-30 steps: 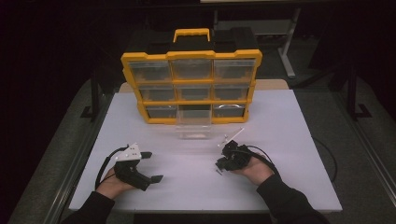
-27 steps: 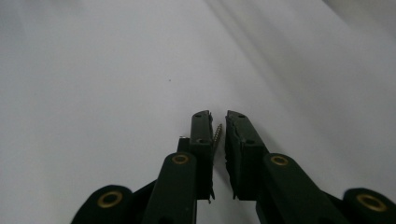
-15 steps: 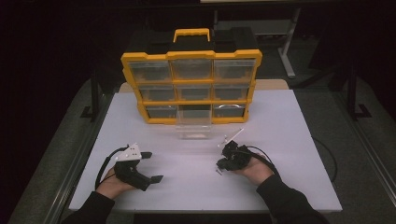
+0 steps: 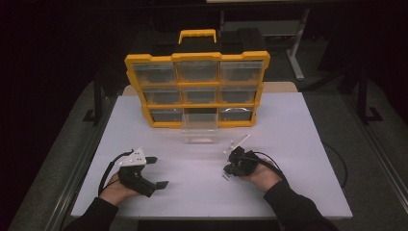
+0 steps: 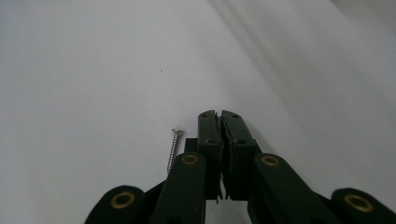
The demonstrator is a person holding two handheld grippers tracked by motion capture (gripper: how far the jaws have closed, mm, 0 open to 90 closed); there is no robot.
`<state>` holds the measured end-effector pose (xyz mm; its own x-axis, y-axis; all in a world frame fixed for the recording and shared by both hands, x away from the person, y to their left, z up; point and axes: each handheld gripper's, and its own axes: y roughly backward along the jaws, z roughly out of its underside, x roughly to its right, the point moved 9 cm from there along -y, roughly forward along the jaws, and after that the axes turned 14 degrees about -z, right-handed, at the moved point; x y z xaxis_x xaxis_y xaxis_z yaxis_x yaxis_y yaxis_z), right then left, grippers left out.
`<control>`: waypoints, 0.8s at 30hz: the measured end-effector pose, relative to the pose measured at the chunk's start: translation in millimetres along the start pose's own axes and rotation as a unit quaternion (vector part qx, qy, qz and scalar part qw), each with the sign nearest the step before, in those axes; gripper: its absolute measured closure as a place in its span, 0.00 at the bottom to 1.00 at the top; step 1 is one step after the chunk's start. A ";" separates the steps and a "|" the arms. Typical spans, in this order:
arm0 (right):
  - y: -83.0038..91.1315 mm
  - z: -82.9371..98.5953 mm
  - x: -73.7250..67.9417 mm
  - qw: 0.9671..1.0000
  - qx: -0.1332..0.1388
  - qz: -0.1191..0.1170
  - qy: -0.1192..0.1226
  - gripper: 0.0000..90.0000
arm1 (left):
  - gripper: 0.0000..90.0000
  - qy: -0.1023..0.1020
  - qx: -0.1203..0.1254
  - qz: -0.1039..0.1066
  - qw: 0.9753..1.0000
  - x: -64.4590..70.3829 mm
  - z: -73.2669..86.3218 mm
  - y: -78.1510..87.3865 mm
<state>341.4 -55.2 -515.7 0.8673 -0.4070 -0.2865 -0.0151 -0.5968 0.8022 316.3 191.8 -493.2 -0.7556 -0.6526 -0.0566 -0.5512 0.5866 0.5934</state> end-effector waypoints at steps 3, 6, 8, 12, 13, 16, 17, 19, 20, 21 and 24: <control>0.0 0.2 0.0 1.000 0.001 -0.002 -0.002 0.95 | 0.00 0.000 0.001 0.001 1.000 1.1 -0.6 -0.2; 0.1 0.2 0.1 1.000 0.002 -0.002 -0.002 0.96 | 0.00 -0.001 0.002 0.003 1.000 2.1 -0.9 -0.2; 0.1 0.2 0.3 1.000 0.002 -0.003 -0.003 0.96 | 0.00 -0.001 0.003 0.003 1.000 2.6 -1.1 -0.2; 0.9 0.3 0.0 1.000 -0.001 -0.005 -0.005 0.96 | 0.00 0.000 0.006 0.006 1.000 4.2 -1.5 -0.5; 1.1 0.2 0.0 1.000 0.001 -0.007 -0.007 0.96 | 0.00 -0.002 0.006 0.005 1.000 4.2 -1.4 -0.5; 2.3 0.0 -0.1 1.000 0.002 -0.010 -0.009 0.96 | 0.00 -0.004 0.008 0.003 1.000 3.8 -1.1 -1.1; 2.8 -0.1 -0.3 1.000 0.002 -0.012 -0.009 0.96 | 0.00 -0.003 0.007 0.003 1.000 3.8 -0.9 -1.3; 3.9 -0.4 -0.6 1.000 0.003 -0.013 -0.008 0.96 | 0.00 -0.005 0.005 0.003 1.000 4.1 0.2 -2.1; 4.5 -0.9 -0.9 1.000 0.004 -0.014 -0.008 0.96 | 0.00 -0.008 0.003 0.003 1.000 4.0 1.0 -2.3; 5.2 -1.6 -1.3 1.000 0.005 -0.015 -0.008 0.96 | 0.00 -0.008 0.003 0.002 1.000 3.9 1.3 -2.6; 7.4 -3.1 -1.7 1.000 0.007 -0.017 -0.007 0.96 | 0.00 -0.007 0.003 0.002 1.000 3.3 1.6 -2.8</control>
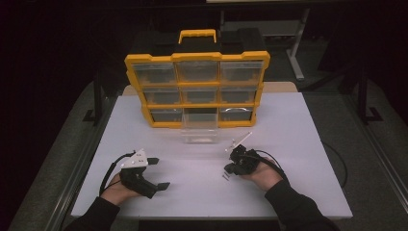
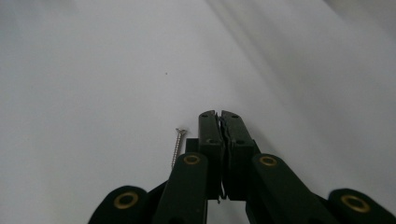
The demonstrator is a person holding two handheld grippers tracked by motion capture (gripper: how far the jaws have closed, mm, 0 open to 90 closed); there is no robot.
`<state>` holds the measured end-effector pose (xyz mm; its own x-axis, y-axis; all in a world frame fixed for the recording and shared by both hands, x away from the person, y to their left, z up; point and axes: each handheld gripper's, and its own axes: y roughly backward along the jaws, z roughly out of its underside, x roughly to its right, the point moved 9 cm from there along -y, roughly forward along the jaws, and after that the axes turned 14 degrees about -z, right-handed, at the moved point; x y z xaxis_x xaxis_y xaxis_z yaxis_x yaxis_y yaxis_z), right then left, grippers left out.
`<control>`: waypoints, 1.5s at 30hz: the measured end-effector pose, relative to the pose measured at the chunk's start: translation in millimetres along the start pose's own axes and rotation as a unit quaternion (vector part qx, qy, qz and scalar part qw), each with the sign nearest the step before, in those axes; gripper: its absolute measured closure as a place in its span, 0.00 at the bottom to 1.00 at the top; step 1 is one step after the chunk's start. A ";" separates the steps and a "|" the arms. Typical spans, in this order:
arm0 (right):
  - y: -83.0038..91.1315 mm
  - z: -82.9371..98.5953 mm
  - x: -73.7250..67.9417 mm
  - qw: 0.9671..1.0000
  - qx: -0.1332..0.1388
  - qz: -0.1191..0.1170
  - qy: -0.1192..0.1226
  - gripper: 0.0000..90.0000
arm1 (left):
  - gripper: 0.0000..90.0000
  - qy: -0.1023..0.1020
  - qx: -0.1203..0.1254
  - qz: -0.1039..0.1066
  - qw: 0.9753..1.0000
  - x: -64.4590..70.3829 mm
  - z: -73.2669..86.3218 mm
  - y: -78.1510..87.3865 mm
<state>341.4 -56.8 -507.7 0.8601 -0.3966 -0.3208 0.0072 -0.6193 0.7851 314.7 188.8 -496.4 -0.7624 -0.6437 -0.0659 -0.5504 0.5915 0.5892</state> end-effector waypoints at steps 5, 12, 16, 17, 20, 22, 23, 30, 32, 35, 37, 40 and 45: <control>7.2 -7.8 1.1 1.000 0.008 -0.004 0.003 0.96 | 0.00 0.003 0.001 -0.001 1.000 -0.4 -0.4 0.7; 18.0 -16.1 4.0 1.000 0.015 -0.002 0.002 0.96 | 0.00 0.000 0.004 0.001 1.000 0.3 -0.9 1.5; 23.3 -20.1 7.2 1.000 0.017 0.001 0.001 0.96 | 0.00 0.000 0.005 0.000 1.000 0.4 -0.9 1.7; 23.3 -20.1 7.2 1.000 0.017 0.001 0.001 0.96 | 0.00 0.000 0.005 0.000 1.000 0.4 -0.9 1.7; 28.0 -24.6 8.4 1.000 0.020 0.002 0.002 0.96 | 0.00 0.000 0.005 -0.001 1.000 0.3 -0.7 1.8; 29.1 -25.7 8.6 1.000 0.020 0.003 0.002 0.96 | 0.00 -0.001 0.004 -0.001 1.000 0.3 -0.5 1.8; 30.0 -26.5 9.0 1.000 0.020 0.004 0.003 0.96 | 0.00 -0.001 0.004 -0.004 1.000 -0.5 -0.4 2.0; 39.2 -38.2 9.4 1.000 0.025 0.006 0.008 0.96 | 0.00 0.003 0.004 -0.013 1.000 -2.0 -0.4 2.5; 41.6 -41.4 9.6 1.000 0.027 0.007 0.009 0.96 | 0.00 0.002 0.002 -0.014 1.000 -2.0 0.0 2.2; 45.9 -46.3 9.7 0.999 0.030 0.009 0.010 0.96 | 0.00 0.005 0.002 -0.013 1.000 -1.6 -0.6 2.4; 49.0 -50.3 10.6 0.999 0.034 0.011 0.014 0.96 | 0.00 0.004 0.002 -0.015 1.000 -1.6 -0.8 2.7; 55.0 -57.3 12.3 0.999 0.035 0.016 0.018 0.96 | 0.00 0.005 0.001 -0.018 1.000 -3.2 -1.3 3.0; 64.1 -73.7 15.8 0.999 0.036 0.023 0.025 0.96 | 0.00 0.009 -0.002 -0.018 1.000 -3.6 -0.8 3.4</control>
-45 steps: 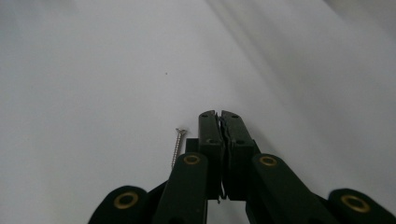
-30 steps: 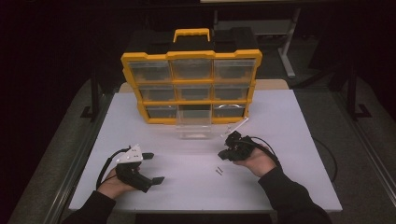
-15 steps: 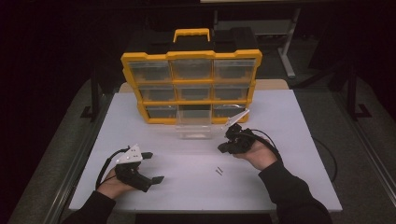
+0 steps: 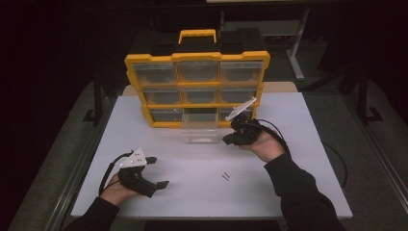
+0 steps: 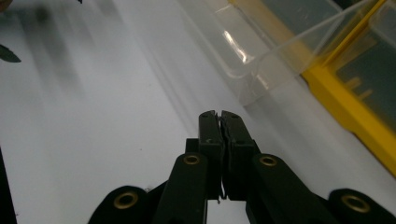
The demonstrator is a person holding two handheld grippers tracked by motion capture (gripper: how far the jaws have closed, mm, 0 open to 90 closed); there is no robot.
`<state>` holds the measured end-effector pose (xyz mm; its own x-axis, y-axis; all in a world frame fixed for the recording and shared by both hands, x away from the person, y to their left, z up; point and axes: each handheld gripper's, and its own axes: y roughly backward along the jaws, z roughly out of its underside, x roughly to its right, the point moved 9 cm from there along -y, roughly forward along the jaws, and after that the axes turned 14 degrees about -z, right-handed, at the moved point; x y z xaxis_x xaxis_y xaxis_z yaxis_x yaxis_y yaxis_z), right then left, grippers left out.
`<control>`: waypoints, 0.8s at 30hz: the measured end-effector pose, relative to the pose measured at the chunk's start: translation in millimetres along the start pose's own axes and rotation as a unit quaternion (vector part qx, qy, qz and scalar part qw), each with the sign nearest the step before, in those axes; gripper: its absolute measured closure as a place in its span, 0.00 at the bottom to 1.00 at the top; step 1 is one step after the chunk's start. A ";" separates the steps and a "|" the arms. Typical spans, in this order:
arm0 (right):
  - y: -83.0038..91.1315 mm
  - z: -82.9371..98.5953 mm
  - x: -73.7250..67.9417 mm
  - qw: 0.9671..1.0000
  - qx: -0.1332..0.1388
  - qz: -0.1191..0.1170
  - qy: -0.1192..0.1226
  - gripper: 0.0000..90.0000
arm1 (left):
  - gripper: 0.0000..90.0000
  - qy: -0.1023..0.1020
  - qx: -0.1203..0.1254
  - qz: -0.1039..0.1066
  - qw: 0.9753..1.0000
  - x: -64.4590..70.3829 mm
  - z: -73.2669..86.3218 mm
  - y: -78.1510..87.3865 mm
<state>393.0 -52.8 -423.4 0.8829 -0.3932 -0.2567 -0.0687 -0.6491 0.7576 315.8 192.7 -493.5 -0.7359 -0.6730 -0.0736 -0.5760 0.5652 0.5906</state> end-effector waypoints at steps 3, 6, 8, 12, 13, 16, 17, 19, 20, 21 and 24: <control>3.2 -8.7 1.2 1.000 -0.004 0.003 0.002 0.96 | 0.00 0.002 0.000 0.000 1.000 0.0 -0.2 0.4; 5.4 -16.6 2.8 1.000 -0.003 0.003 0.004 0.96 | 0.00 0.004 0.001 0.002 1.000 0.2 -0.4 0.6; 5.8 -21.3 4.1 1.000 -0.004 0.004 0.008 0.96 | 0.00 0.002 0.003 0.000 1.000 0.3 -0.5 0.7; 6.0 -30.1 5.4 1.000 -0.003 0.003 0.011 0.96 | 0.00 0.000 0.007 -0.003 1.000 0.8 -1.2 1.1; 5.9 -32.4 5.9 1.000 -0.003 0.004 0.013 0.96 | 0.00 -0.002 0.008 -0.003 1.000 1.0 -1.2 1.0; 5.9 -38.9 6.9 1.000 -0.003 0.004 0.013 0.96 | 0.00 -0.002 0.007 -0.002 1.000 1.5 -0.8 1.0; 5.9 -41.3 7.4 1.000 -0.004 0.005 0.014 0.96 | 0.00 -0.003 0.007 -0.001 1.000 1.5 -0.7 1.0; 5.7 -46.7 8.3 1.000 -0.003 0.004 0.014 0.96 | 0.00 -0.002 0.008 0.000 1.000 1.7 -0.6 0.8; 5.5 -49.2 8.9 1.000 -0.004 0.005 0.015 0.96 | 0.00 -0.003 0.008 0.000 1.000 1.8 -0.4 0.7; 5.3 -51.7 9.4 1.000 -0.005 0.006 0.016 0.96 | 0.00 -0.004 0.007 0.001 1.000 1.7 -0.1 0.7; 3.1 -59.4 10.9 1.000 -0.008 0.006 0.017 0.96 | 0.00 -0.003 0.007 0.000 1.000 1.5 0.3 1.1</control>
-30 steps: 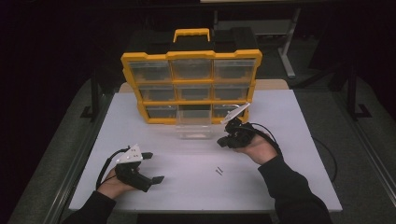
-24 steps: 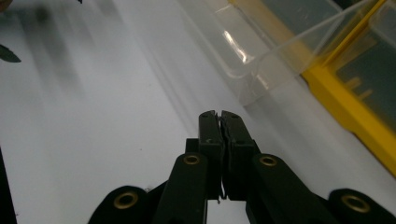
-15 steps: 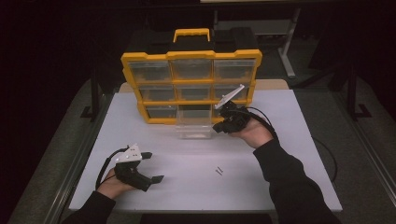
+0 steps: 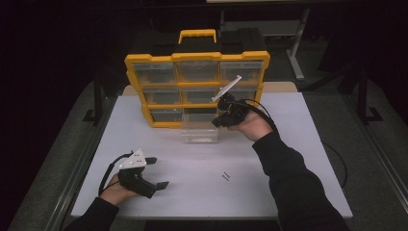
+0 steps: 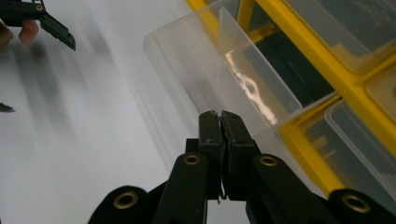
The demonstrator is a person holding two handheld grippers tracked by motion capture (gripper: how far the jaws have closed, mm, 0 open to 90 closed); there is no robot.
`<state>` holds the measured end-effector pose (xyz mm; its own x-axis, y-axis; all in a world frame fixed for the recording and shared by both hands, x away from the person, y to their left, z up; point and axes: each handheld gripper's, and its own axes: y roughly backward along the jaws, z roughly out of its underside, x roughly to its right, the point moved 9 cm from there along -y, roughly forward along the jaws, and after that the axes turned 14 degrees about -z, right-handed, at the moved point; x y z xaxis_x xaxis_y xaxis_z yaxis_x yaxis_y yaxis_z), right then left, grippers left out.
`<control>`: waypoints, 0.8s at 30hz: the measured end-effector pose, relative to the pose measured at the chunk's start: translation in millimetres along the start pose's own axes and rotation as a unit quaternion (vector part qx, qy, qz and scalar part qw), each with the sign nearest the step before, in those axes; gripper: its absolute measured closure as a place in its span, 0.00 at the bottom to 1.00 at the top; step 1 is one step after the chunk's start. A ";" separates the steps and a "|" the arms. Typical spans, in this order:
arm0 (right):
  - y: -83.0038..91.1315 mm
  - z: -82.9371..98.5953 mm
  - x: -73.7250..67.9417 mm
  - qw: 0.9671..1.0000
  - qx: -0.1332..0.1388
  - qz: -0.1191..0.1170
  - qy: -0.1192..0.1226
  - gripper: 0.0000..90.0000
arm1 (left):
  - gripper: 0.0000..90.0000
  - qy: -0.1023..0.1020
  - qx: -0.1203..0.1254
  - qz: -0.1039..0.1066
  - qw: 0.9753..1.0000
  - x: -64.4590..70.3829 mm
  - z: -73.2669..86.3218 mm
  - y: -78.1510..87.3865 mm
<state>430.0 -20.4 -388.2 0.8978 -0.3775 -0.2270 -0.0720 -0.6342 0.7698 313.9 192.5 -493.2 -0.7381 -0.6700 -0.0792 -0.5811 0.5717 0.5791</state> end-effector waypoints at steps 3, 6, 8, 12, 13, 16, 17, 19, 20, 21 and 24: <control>-3.5 -6.7 3.0 1.000 -0.004 0.001 0.002 0.96 | 0.00 0.002 0.003 -0.001 1.000 -0.4 0.1 0.2; -8.5 -12.6 6.4 1.000 -0.005 -0.002 0.002 0.96 | 0.00 0.005 0.002 -0.001 1.000 -1.0 1.3 0.3; -12.8 -15.3 8.3 1.000 -0.009 -0.003 0.002 0.96 | 0.00 0.007 0.002 0.000 1.000 -1.1 1.1 0.6; -21.6 -19.8 12.0 1.000 -0.013 -0.005 0.004 0.96 | 0.00 0.008 0.003 0.000 1.000 -1.2 0.9 0.5; -23.3 -20.4 12.0 1.000 -0.014 -0.007 0.003 0.96 | 0.01 0.007 0.003 0.000 1.000 -1.1 0.9 0.5; -30.2 -23.0 13.1 1.000 -0.017 -0.010 0.002 0.96 | 0.01 0.006 0.004 0.000 1.000 -1.1 0.7 0.6; -30.2 -23.0 13.1 1.000 -0.017 -0.010 0.002 0.96 | 0.00 0.006 0.004 0.000 1.000 -1.1 0.7 0.6; -37.5 -23.4 15.0 1.000 -0.028 -0.011 0.000 0.96 | 0.00 0.007 0.004 -0.001 1.000 -1.2 0.7 0.6; -37.5 -23.4 15.0 1.000 -0.028 -0.011 0.000 0.96 | 0.00 0.007 0.004 -0.001 1.000 -1.2 0.7 0.6; -39.9 -23.7 15.8 0.999 -0.031 -0.011 0.000 0.96 | 0.00 0.008 0.004 -0.001 1.000 -1.4 0.6 0.8; -51.0 -24.7 17.7 0.999 -0.040 -0.015 -0.002 0.96 | 0.00 0.008 0.004 -0.001 1.000 -1.5 0.6 0.8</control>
<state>460.3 22.0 -416.7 0.8972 -0.3622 -0.2527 -0.0103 -0.5893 0.8079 314.4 194.2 -493.1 -0.7314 -0.6786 -0.0680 -0.5857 0.5740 0.5723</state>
